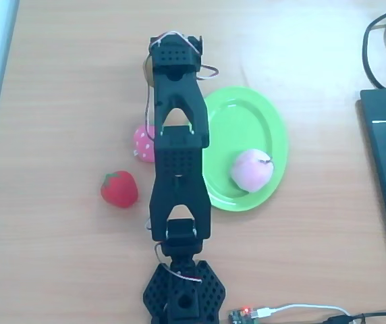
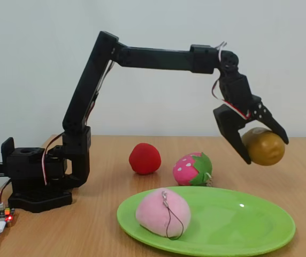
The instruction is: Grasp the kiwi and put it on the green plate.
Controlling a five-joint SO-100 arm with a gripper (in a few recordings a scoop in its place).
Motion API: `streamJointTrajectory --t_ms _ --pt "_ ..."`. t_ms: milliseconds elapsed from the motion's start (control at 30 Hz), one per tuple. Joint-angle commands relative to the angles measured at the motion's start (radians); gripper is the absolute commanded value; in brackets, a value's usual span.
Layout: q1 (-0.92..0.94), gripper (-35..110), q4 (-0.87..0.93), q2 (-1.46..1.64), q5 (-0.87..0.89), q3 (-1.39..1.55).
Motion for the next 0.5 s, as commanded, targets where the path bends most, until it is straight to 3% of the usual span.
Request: streamJointTrajectory --t_ms 0,467 --pt "0.041 36 0.026 0.098 -0.005 0.035" --pt "0.272 38 0.107 0.249 -0.025 0.281"
